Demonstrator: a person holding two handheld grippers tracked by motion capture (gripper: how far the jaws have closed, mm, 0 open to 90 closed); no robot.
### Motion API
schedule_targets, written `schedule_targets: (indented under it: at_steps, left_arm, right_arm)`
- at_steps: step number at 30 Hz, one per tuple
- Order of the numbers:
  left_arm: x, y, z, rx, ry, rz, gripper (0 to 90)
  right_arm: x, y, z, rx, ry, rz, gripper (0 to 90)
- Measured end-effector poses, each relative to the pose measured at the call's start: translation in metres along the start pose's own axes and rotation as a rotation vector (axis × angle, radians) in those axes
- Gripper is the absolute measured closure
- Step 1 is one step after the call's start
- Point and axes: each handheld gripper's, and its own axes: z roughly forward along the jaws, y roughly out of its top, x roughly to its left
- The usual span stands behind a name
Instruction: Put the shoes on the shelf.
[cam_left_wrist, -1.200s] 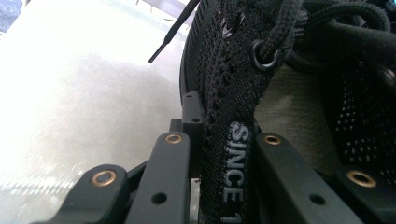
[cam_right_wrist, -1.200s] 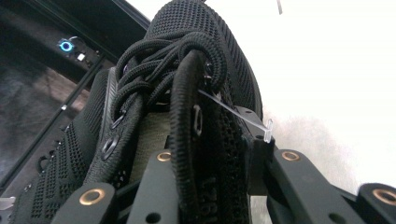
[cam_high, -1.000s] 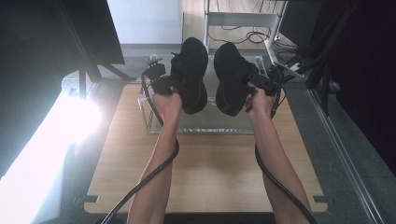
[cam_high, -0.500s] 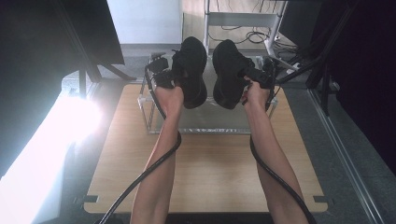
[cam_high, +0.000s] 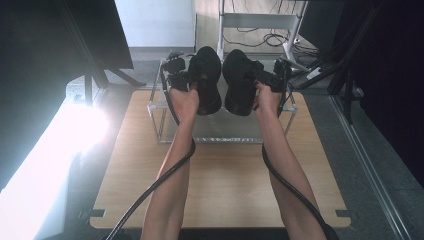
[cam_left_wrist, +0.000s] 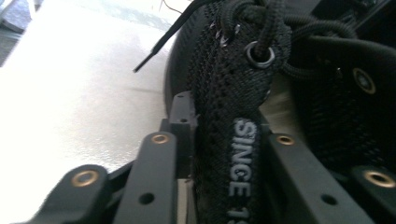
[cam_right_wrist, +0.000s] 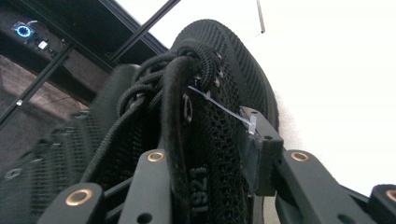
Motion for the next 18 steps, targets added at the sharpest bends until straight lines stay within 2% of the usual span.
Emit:
schedule_targets:
  at_steps: [3, 6, 8, 10, 13, 18]
  left_arm:
    - [-0.007, -0.001, 0.003, 0.002, -0.001, 0.029, 67.8]
    - [-0.011, -0.002, 0.005, 0.007, -0.003, 0.043, 61.8]
    - [-0.012, -0.003, 0.006, 0.011, -0.009, 0.048, 57.5]
    - [-0.012, -0.004, 0.008, 0.022, -0.011, 0.042, 53.4]
    - [-0.010, -0.006, 0.010, 0.026, -0.043, 0.007, 48.7]
    - [-0.013, -0.007, 0.012, 0.018, -0.049, 0.007, 45.9]
  right_arm:
    - [0.003, -0.001, 0.002, 0.013, 0.046, 0.013, 70.5]
    - [0.008, -0.003, 0.003, 0.011, 0.031, -0.016, 70.0]
    - [0.005, -0.003, 0.003, 0.012, 0.049, 0.002, 69.1]
    - [0.001, -0.003, 0.003, 0.012, 0.078, 0.017, 68.1]
    - [-0.001, -0.003, 0.002, 0.016, 0.093, 0.018, 65.1]
    - [-0.004, -0.004, 0.002, 0.024, 0.111, 0.033, 61.4]
